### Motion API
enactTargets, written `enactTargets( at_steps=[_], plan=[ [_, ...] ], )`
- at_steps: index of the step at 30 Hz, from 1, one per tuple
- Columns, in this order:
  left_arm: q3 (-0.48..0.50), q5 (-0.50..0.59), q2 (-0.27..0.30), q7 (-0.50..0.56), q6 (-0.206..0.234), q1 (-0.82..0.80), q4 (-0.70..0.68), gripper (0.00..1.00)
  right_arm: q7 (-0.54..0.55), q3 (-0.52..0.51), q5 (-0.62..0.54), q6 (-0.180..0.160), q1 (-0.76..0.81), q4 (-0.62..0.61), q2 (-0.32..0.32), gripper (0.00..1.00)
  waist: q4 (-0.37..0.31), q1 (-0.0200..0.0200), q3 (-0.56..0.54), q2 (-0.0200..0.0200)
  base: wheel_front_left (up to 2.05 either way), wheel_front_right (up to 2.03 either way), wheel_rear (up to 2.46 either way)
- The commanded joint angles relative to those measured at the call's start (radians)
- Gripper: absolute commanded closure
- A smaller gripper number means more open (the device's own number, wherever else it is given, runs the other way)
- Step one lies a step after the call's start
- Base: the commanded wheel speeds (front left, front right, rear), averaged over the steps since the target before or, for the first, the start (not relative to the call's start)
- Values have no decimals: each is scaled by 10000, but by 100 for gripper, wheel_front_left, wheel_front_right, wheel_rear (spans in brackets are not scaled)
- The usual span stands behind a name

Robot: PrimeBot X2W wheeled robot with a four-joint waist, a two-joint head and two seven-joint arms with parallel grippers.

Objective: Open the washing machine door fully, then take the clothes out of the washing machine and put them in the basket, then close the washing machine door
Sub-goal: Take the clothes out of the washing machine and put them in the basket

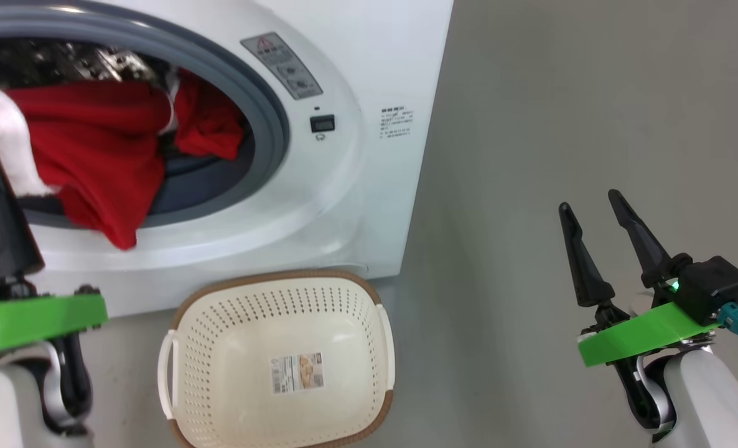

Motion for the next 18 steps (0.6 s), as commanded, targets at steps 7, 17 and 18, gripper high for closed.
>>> enactTargets(
  at_steps=[7, 17, 18],
  plan=[
    [150, 172, 142, -78, 44, 936, -2159, 100, -63, 123, 131, 63, 256, -135, 108, 0, -7, 0, -650, 0, 0, 0, 0],
    [-466, 177, 117, -78, 609, 1726, -4648, 100, -63, -13, 131, 63, 446, -58, 237, 0, 23, 0, -993, 0, 0, 0, 0],
    [-559, 216, 117, -78, 694, 1794, -4899, 100, -63, -33, 123, 63, 456, -63, 250, 0, 37, 0, -994, 0, 0, 0, 0]
  ],
)
